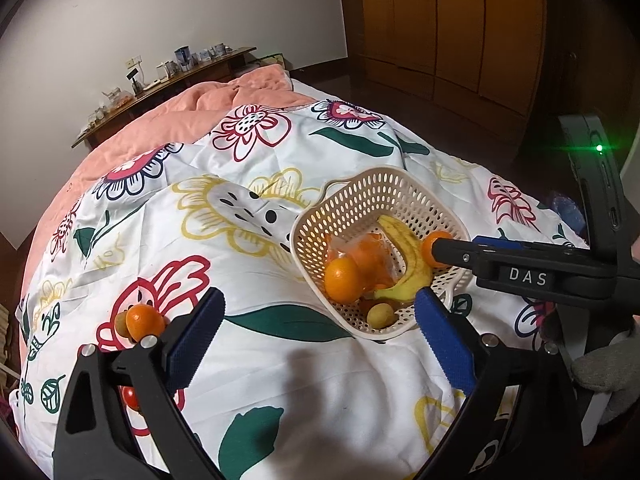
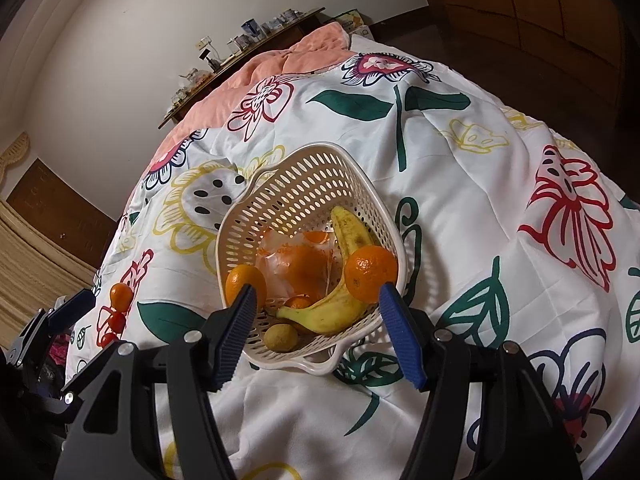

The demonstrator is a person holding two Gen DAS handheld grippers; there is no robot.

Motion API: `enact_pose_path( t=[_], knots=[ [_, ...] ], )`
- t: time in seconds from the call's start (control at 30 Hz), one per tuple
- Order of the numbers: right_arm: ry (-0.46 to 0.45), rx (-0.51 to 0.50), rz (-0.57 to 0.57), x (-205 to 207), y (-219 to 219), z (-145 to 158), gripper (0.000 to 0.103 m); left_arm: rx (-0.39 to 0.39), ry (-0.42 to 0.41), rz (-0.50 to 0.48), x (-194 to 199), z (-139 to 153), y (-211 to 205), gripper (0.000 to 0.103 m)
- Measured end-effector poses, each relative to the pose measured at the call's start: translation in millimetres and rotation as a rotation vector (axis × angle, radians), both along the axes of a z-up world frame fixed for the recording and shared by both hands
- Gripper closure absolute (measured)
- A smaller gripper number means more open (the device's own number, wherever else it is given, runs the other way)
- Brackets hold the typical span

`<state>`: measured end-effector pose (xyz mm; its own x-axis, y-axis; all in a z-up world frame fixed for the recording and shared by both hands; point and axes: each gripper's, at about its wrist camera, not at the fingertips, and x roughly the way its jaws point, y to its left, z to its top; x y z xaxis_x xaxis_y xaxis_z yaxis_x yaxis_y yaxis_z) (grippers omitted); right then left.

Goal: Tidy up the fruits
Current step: 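Move the left tool toward the small oranges and cherry tomatoes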

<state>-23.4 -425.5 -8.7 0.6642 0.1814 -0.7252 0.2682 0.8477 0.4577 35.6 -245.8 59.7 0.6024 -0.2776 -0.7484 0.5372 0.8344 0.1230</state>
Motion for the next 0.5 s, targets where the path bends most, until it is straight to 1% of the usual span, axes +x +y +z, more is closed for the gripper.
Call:
enact_pose_path(
  t=[0.5],
  knots=[
    [0.000,0.000,0.002,0.8,4.0,-0.2,0.039,-0.003,-0.004,0.003,-1.9,0.5,1.8,0.006]
  ],
)
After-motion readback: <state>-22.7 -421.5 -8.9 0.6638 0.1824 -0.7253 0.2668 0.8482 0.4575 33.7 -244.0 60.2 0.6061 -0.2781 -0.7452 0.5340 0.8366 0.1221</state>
